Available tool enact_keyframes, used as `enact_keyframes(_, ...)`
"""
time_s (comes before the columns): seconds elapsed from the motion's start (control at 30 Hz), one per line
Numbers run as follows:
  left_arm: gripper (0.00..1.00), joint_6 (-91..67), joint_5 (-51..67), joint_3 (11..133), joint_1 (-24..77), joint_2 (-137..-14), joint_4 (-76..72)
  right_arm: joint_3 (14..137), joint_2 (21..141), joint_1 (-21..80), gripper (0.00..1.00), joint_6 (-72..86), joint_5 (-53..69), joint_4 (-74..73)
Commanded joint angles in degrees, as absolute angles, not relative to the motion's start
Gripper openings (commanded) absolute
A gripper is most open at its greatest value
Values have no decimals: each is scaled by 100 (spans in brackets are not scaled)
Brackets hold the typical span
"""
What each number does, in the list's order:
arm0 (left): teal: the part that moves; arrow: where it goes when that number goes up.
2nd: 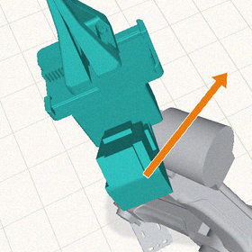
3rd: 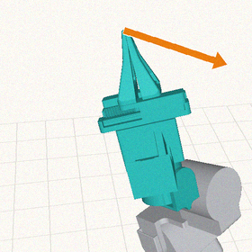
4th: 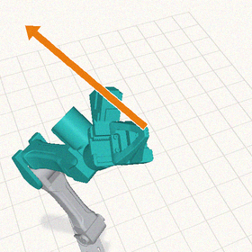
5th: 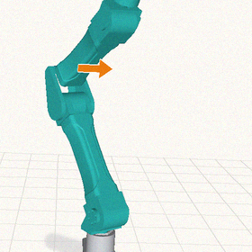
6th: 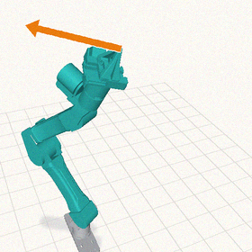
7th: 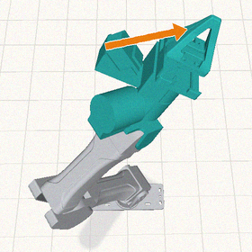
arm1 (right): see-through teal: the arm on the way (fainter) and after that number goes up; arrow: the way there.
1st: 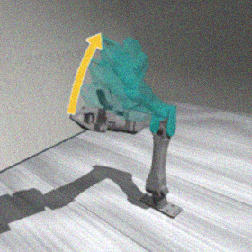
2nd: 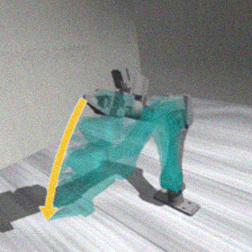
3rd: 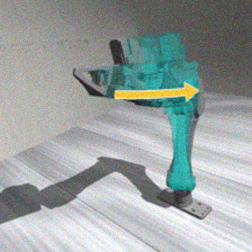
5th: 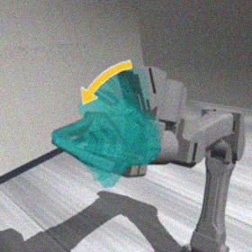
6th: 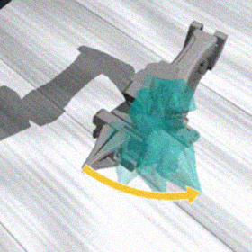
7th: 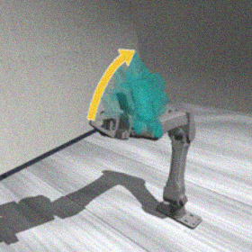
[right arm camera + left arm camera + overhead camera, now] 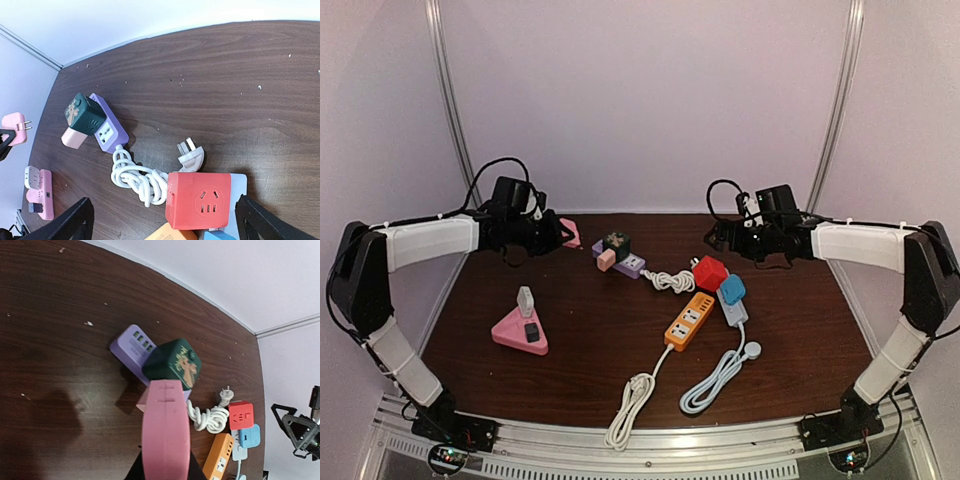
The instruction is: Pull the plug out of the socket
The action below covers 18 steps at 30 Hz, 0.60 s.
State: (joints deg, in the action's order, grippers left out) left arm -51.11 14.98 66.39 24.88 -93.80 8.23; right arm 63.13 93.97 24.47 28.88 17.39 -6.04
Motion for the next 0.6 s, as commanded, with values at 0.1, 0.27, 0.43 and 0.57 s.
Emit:
enact_keyframes(0.1,0,-4605,1320,6962,1677,-9904,1202,6444,9190,2487,100,3027,1568,-759)
enact_keyframes(0.27,0,-4391,1865,7409,1212,-10638,1250,6425,9117,2505,100,2993,1682,-667)
enact_keyframes(0.43,1,-4398,2508,7772,969,-11314,1100,6387,9058,2515,100,2988,1752,-551)
enact_keyframes(0.57,3,-4422,2779,7992,872,-11725,1036,6335,9037,2508,100,3011,1812,-478)
